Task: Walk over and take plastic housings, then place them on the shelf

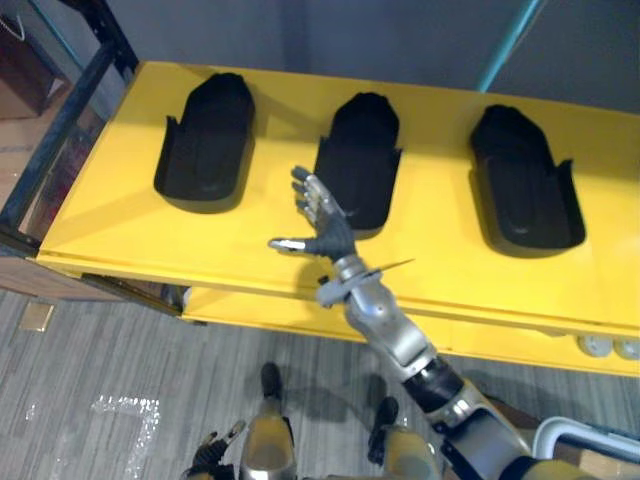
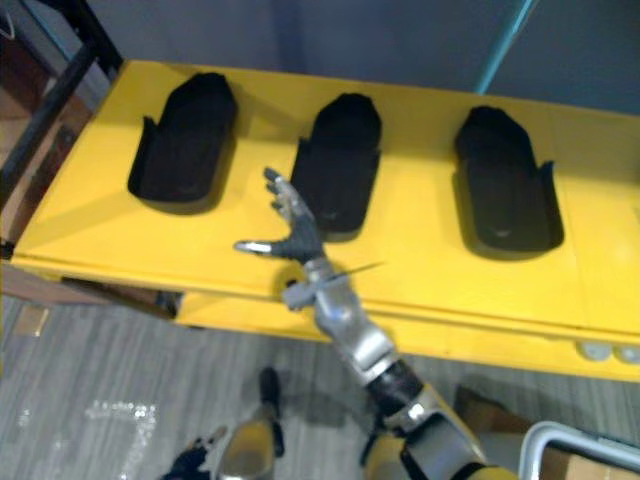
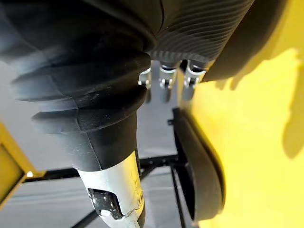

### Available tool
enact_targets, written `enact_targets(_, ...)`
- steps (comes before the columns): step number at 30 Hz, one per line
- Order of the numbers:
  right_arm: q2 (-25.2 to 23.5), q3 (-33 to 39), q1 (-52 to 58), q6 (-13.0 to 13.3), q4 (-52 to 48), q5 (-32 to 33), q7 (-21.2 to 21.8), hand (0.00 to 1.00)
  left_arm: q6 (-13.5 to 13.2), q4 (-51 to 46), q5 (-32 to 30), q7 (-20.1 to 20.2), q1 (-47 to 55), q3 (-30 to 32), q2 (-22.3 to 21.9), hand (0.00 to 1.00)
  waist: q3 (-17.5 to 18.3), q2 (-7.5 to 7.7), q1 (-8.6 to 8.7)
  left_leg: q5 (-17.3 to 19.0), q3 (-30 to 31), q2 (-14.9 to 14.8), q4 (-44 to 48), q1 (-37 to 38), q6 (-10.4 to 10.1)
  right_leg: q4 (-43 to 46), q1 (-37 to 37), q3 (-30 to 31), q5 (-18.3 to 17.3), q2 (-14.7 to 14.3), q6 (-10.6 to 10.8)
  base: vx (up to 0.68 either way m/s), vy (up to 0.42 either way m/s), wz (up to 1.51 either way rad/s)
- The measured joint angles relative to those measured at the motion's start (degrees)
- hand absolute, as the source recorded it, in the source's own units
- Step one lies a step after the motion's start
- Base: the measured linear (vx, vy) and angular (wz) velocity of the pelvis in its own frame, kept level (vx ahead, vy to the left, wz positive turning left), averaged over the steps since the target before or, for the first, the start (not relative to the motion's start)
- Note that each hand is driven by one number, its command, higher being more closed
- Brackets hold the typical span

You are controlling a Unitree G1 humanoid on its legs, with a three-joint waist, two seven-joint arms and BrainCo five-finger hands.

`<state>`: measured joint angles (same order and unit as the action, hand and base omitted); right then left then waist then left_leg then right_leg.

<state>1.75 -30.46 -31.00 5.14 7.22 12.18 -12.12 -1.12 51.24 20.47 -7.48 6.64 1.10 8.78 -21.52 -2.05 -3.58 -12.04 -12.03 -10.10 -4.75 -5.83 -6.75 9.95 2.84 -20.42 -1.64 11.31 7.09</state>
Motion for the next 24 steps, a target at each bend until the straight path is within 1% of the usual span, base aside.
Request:
enact_targets(1,-0.2,-0.3,-0.6,0.0,0.0,-0.2,0.1,0.0,-0.2,-1.0,0.0,0.0,-0.1,0.0,0.0,0.0,-0.8,-0.36,0.31,0.0,0.1,0.1,0.0,0.3,0.0,0.9,0.1,0.0,-0.7,0.3,0.1,0.0,-0.022,0.07)
enact_targets(4,-0.3,-1.9,-1.0,0.0,0.1,-0.7,0.9,0.0,-0.3,-1.3,0.0,-0.4,-0.3,0.1,0.0,0.0,-1.7,-1.19,1.19,0.4,0.2,0.5,0.0,0.9,0.1,2.8,0.3,-0.1,-2.6,1.1,0.0,-0.03,-0.012,0.06)
enact_targets(7,-0.3,-3.1,-0.9,0.0,0.1,-1.8,1.0,0.0,-0.8,-1.9,0.0,-0.4,-0.5,0.1,-0.1,0.0,-2.0,-1.77,1.3,0.9,0.1,0.7,0.0,0.7,0.2,3.5,0.9,0.2,-3.0,1.5,0.1,-0.01,-0.004,-0.02)
enact_targets(10,-0.3,-3.8,-0.6,0.0,0.2,-3.5,1.0,0.0,-1.4,-3.1,0.0,-0.4,-0.5,0.3,-0.1,0.0,-2.0,-1.79,1.33,0.7,0.1,0.9,0.0,0.7,0.2,3.4,0.9,0.2,-3.0,1.6,0.1,0.0,0.0,0.0)
enact_targets(16,-0.4,-4.0,-0.5,-0.5,2.6,-8.6,0.1,0.0,-1.2,-3.3,-0.4,-0.3,-0.8,0.1,-0.3,0.0,-2.0,-1.79,1.27,0.8,0.2,1.0,0.0,1.6,0.2,3.3,-0.3,0.0,-2.6,1.6,0.6,0.02,-0.009,0.01)
enact_targets(20,-0.4,-3.5,-0.3,-0.2,2.9,-9.1,-1.5,0.0,-1.2,-2.9,-0.8,0.0,-0.8,0.0,-0.4,0.0,-2.0,-1.78,1.37,0.9,0.1,1.0,0.0,2.0,0.2,2.8,-1.0,-0.1,-2.6,1.5,0.6,0.0,0.0,0.0)
enact_targets(24,-0.4,-3.4,-0.3,-0.2,2.9,-9.7,-1.6,0.0,-1.2,-2.7,-0.8,0.2,-0.7,-0.1,-0.4,0.0,-2.0,-1.78,1.34,0.9,0.0,1.0,0.0,2.3,0.2,2.4,-1.2,0.0,-2.6,1.5,0.7,-0.02,-0.001,-0.01)
